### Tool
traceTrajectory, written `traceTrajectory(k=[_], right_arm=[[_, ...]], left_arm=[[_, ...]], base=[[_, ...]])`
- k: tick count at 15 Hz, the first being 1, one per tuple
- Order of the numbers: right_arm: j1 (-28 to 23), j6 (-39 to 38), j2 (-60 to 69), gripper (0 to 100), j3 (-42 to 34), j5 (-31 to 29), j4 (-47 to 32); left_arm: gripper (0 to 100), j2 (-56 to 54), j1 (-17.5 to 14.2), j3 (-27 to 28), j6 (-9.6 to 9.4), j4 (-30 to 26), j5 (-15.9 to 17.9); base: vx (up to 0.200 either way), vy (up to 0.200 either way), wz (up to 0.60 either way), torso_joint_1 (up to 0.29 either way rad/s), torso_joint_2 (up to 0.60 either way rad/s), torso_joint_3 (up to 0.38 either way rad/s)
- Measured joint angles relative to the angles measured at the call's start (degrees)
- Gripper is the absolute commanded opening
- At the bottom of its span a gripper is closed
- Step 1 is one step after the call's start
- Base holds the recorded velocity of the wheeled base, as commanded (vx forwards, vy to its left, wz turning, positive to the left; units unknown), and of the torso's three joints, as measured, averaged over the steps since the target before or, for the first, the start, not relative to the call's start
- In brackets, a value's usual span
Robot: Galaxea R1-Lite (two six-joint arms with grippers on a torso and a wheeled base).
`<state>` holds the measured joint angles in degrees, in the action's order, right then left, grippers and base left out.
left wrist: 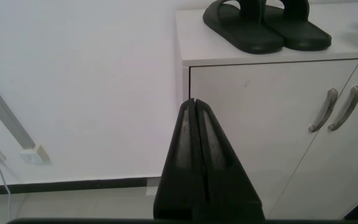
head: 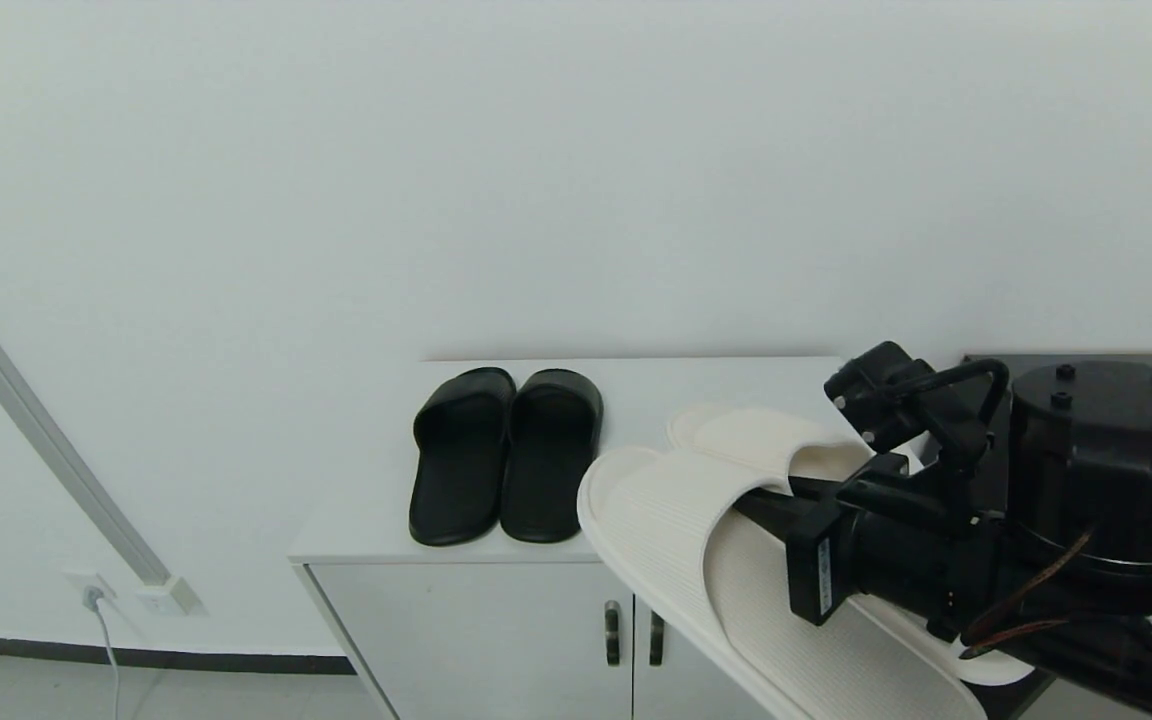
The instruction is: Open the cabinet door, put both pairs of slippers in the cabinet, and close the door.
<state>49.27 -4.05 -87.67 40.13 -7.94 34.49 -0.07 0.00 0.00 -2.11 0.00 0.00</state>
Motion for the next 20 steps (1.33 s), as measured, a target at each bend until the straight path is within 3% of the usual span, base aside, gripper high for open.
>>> traceTrajectory(k=[4, 13, 20], right_arm=[[0.0, 0.0, 0.0, 0, -0.6, 0.0, 0.2], [0.3, 0.1, 0.0, 0, -1.1, -0.1, 0.3], [0.2, 0.4, -0.1, 0, -1.7, -0.2, 0.3]], left_arm=[[0, 0.0, 0.0, 0.0, 0.17, 0.0, 0.0], [0, 0.0, 0.0, 0.0, 0.8, 0.0, 0.0], [0, 0.0, 0.0, 0.0, 0.8, 0.0, 0.0]], base=[[0.0, 0.0, 0.0, 0.0, 0.0, 0.0], [-0.2, 0.0, 0.0, 0.001, 0.0, 0.002], [0.0, 0.0, 0.0, 0.0, 0.0, 0.0]])
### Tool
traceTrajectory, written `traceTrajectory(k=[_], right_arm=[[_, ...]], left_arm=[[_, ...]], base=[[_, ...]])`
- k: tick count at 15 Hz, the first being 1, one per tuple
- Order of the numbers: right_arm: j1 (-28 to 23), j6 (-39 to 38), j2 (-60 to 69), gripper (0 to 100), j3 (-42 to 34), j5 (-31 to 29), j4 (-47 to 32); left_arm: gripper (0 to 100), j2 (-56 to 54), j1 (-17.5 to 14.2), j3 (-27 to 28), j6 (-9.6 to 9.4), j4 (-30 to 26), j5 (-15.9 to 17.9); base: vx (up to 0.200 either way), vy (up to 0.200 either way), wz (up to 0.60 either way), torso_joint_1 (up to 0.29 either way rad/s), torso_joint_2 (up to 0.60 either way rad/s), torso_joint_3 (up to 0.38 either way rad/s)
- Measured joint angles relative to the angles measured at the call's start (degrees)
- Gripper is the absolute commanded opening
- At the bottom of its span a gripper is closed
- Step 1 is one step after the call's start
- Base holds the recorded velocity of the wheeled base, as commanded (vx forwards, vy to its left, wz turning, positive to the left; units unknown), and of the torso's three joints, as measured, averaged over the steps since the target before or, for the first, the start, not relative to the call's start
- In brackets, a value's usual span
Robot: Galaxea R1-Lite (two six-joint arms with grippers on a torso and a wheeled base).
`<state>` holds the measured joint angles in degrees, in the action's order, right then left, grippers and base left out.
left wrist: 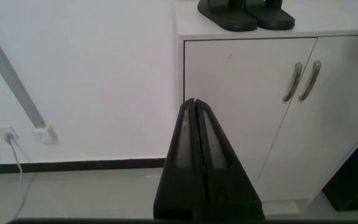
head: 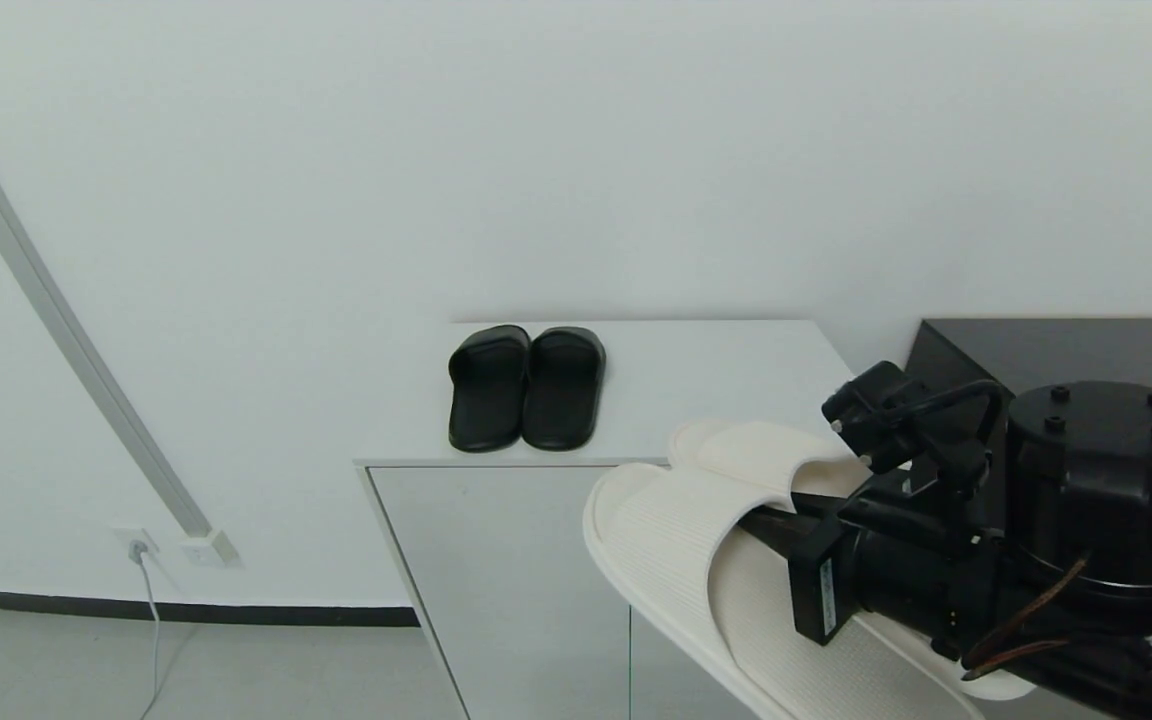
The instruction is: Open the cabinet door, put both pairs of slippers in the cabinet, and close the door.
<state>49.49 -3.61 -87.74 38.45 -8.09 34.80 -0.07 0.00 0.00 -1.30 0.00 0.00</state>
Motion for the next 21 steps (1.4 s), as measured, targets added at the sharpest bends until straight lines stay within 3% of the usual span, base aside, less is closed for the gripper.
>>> traceTrajectory(k=[6, 14, 15, 17, 21], right_arm=[[0.0, 0.0, -0.1, 0, -0.1, 0.1, 0.0], [0.0, 0.9, -0.1, 0, -1.2, 0.2, 0.0], [0.0, 0.9, -0.1, 0, -1.7, 0.3, 0.0], [0.1, 1.1, -0.1, 0, -2.1, 0.4, 0.0], [0.4, 1.1, -0.1, 0, -2.9, 0.2, 1.3]], left_arm=[[0, 0.0, 0.0, 0.0, -0.02, 0.0, 0.0], [0, 0.0, 0.0, 0.0, 0.27, 0.0, -0.1], [100, 0.0, 0.0, 0.0, 0.66, 0.0, -0.1], [100, 0.0, 0.0, 0.0, 2.01, 0.0, -0.3], [100, 0.0, 0.0, 0.0, 1.95, 0.0, -0.2]], base=[[0.0, 0.0, 0.0, -0.017, 0.04, 0.024], [0.0, 0.0, 0.0, -0.212, 0.51, 0.294], [0.0, 0.0, 0.0, -0.207, 0.52, 0.32], [0.0, 0.0, 0.0, -0.19, 0.51, 0.317], [0.0, 0.0, 0.0, -0.181, 0.5, 0.326]])
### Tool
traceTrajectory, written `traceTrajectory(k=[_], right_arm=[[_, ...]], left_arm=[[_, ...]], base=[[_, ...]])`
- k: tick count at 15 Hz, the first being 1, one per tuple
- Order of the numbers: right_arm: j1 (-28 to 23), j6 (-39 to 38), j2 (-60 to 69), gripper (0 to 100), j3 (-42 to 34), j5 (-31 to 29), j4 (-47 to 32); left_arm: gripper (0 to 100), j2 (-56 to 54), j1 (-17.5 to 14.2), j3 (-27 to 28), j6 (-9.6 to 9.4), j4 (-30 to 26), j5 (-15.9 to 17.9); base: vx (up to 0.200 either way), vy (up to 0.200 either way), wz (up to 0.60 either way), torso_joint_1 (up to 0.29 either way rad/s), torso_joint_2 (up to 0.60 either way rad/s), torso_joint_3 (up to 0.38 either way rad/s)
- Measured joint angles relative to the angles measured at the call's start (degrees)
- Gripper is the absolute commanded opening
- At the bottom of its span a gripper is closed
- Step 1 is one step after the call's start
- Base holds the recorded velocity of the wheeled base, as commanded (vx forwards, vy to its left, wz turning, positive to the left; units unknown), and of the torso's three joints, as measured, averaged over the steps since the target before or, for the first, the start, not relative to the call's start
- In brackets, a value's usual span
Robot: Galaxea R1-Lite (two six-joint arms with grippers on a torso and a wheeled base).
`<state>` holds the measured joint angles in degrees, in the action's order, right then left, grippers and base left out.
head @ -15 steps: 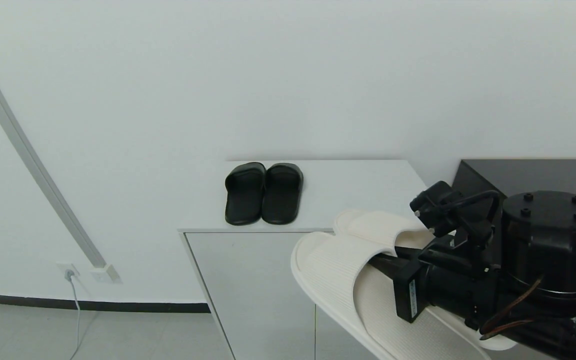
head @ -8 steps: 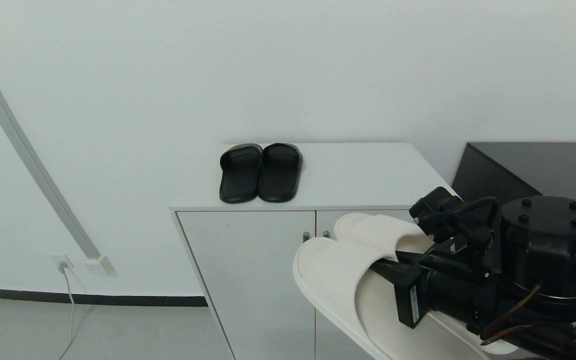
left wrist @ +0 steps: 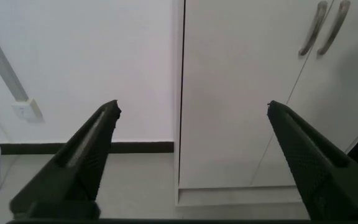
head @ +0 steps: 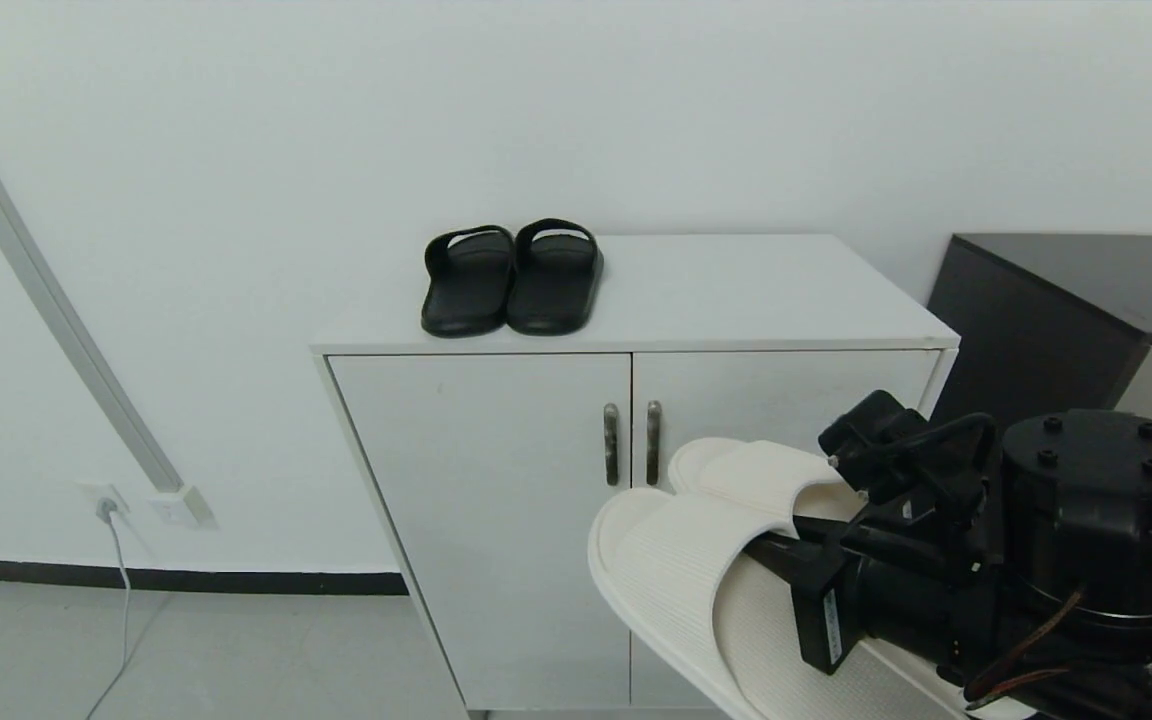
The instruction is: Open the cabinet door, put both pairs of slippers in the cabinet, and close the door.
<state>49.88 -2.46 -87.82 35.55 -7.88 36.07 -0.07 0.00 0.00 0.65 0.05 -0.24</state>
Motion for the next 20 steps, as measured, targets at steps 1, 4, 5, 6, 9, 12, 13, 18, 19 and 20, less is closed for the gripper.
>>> traceTrajectory(k=[1, 4, 5, 6, 9, 12, 13, 18, 19, 20], right_arm=[[0.0, 0.0, 0.0, 0, -0.2, 0.0, 0.2], [0.0, 0.0, 0.0, 0, -0.4, 0.0, 0.2], [0.0, 0.0, 0.0, 0, -0.4, 0.0, 0.2], [0.0, 0.0, 0.0, 0, -0.4, 0.0, 0.2], [0.0, 0.0, 0.0, 0, -0.5, 0.0, 0.2], [0.0, 0.0, 0.0, 0, -0.8, 0.0, 0.2], [0.0, 0.0, 0.0, 0, -0.9, 0.0, 0.1], [0.0, 0.0, 0.0, 0, -1.2, 0.0, 0.2], [0.0, 0.0, 0.0, 0, -1.3, 0.0, 0.2], [0.0, 0.0, 0.0, 0, -1.3, 0.0, 0.2]], left_arm=[[100, 0.0, 0.0, 0.0, -0.05, 0.0, 0.0], [100, 0.0, 0.0, 0.0, -0.18, 0.0, 0.0], [100, 0.0, 0.0, 0.0, -0.22, 0.0, 0.0], [100, 0.0, 0.0, 0.0, -0.22, 0.0, 0.0], [100, 0.0, 0.0, 0.0, -0.22, 0.0, 0.1], [100, 0.0, 0.0, 0.0, -0.22, 0.0, 0.1], [100, 0.0, 0.0, 0.0, -0.22, 0.0, 0.1], [100, 0.0, 0.0, 0.1, -0.57, 0.1, -0.3], [100, 0.0, 0.0, 0.2, -0.83, 0.1, -0.8], [100, 0.0, 0.0, 0.2, -0.87, 0.2, -0.9]], base=[[0.0, 0.0, 0.0, -0.154, 0.48, 0.33], [0.0, 0.0, 0.0, -0.141, 0.48, 0.333], [0.0, 0.0, 0.0, -0.124, 0.47, 0.339], [0.0, 0.0, 0.0, -0.115, 0.46, 0.344], [0.0, 0.0, 0.0, -0.093, 0.45, 0.357], [0.0, 0.0, 0.0, -0.054, 0.45, 0.382], [0.0, 0.0, 0.0, -0.032, 0.43, 0.413], [0.0, 0.0, 0.0, -0.001, 0.18, 0.172], [0.0, 0.0, 0.0, 0.0, 0.0, 0.0], [0.0, 0.0, 0.0, 0.0, 0.0, 0.0]])
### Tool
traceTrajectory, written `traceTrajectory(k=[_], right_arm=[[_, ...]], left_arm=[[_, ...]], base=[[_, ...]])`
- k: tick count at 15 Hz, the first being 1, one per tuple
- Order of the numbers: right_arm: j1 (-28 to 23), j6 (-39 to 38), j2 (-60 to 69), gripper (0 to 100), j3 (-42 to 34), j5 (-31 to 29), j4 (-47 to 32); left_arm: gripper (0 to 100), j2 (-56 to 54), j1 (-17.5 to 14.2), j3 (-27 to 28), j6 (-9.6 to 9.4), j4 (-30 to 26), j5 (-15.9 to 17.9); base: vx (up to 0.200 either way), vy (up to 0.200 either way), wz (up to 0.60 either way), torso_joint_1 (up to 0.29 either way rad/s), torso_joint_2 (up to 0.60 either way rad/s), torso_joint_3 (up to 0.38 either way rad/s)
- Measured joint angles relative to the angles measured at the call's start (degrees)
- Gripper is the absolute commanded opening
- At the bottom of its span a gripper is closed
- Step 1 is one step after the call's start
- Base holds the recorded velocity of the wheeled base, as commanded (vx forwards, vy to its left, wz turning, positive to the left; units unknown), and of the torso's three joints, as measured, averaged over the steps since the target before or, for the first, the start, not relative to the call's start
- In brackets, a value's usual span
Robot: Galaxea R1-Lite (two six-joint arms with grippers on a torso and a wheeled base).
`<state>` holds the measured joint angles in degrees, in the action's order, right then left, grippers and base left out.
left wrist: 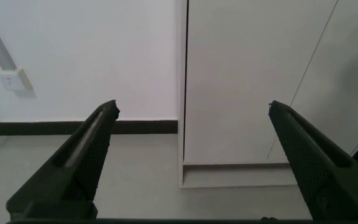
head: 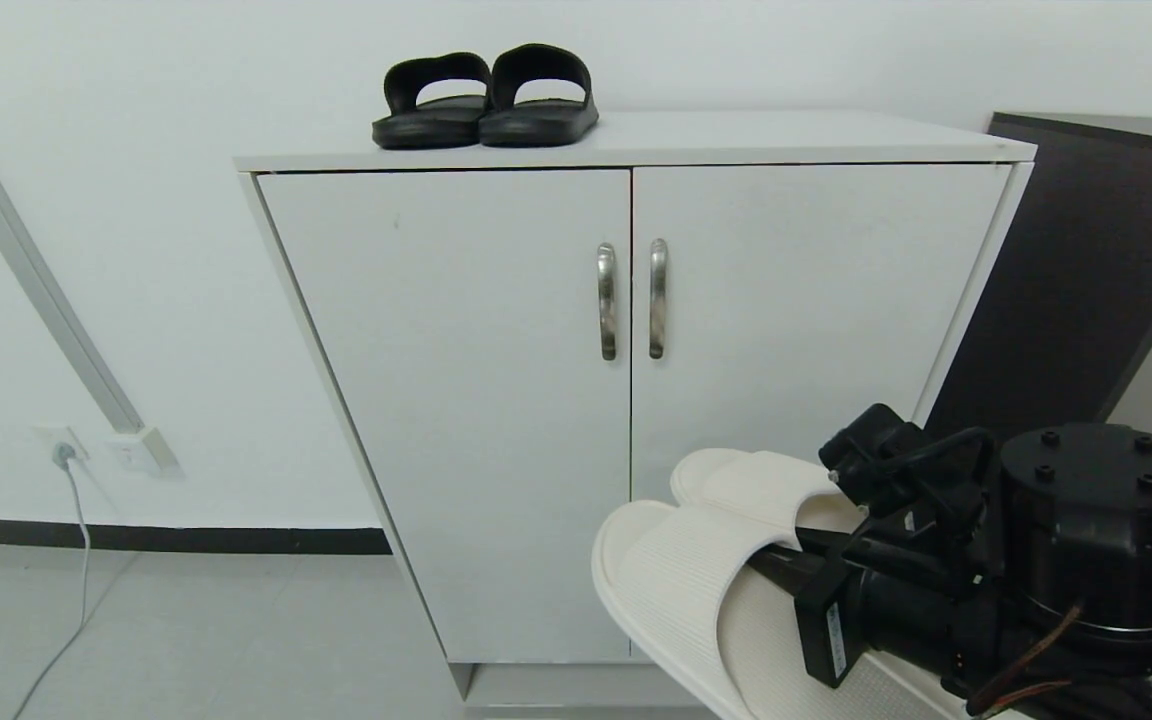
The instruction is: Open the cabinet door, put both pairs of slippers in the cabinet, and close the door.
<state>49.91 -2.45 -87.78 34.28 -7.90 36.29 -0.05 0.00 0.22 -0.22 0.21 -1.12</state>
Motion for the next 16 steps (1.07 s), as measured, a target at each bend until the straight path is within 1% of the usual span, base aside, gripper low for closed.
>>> traceTrajectory(k=[5, 6, 7, 8, 9, 10, 12, 13, 16], right_arm=[[0.0, 0.0, 0.0, 0, -0.1, 0.0, 0.0], [0.0, 0.0, 0.0, 0, -0.1, 0.0, 0.0], [0.0, 0.0, 0.0, 0, -0.1, 0.1, 0.0], [0.0, 0.1, 0.0, 0, -0.1, 0.1, 0.1], [0.0, 0.1, 0.0, 0, -0.1, 0.1, 0.5], [0.0, 0.1, 0.0, 0, -0.1, 0.1, 1.3], [0.0, 0.1, 0.1, 0, -0.1, 0.0, 2.2], [0.0, 0.1, 0.1, 0, -0.3, 0.0, 2.4], [0.0, 0.3, 0.1, 0, -0.4, 0.0, 2.4]], left_arm=[[100, 0.6, 0.0, 0.2, 0.04, 0.0, -0.1], [100, 0.9, 0.0, 1.4, 0.55, -0.1, -0.1], [100, 1.5, 0.0, 3.5, 2.4, -0.3, 0.0], [100, 2.7, 0.0, 6.9, 4.21, -0.7, 0.2], [100, 4.9, 0.2, 10.2, 5.44, -0.9, 0.9], [100, 7.5, 0.4, 12.0, 5.96, -1.0, 2.5], [100, 14.3, 0.9, 13.7, 6.38, 2.0, 6.5], [100, 18.0, 1.0, 14.0, 6.46, 5.3, 8.3], [100, 29.7, 2.0, 15.0, 6.57, 14.9, 15.2]], base=[[0.0, 0.0, 0.0, 0.0, 0.0, 0.0], [0.0, 0.0, 0.0, 0.0, 0.0, 0.0], [0.0, 0.0, 0.0, 0.0, 0.0, 0.0], [0.0, 0.0, 0.0, 0.0, 0.0, 0.0], [0.0, 0.0, 0.0, 0.0, 0.0, 0.0], [0.0, 0.0, 0.0, 0.0, 0.0, 0.0], [0.0, 0.0, 0.0, 0.0, 0.0, 0.0], [0.0, 0.0, 0.0, 0.0, 0.0, 0.0], [0.0, 0.0, 0.0, 0.0, 0.0, 0.0]])
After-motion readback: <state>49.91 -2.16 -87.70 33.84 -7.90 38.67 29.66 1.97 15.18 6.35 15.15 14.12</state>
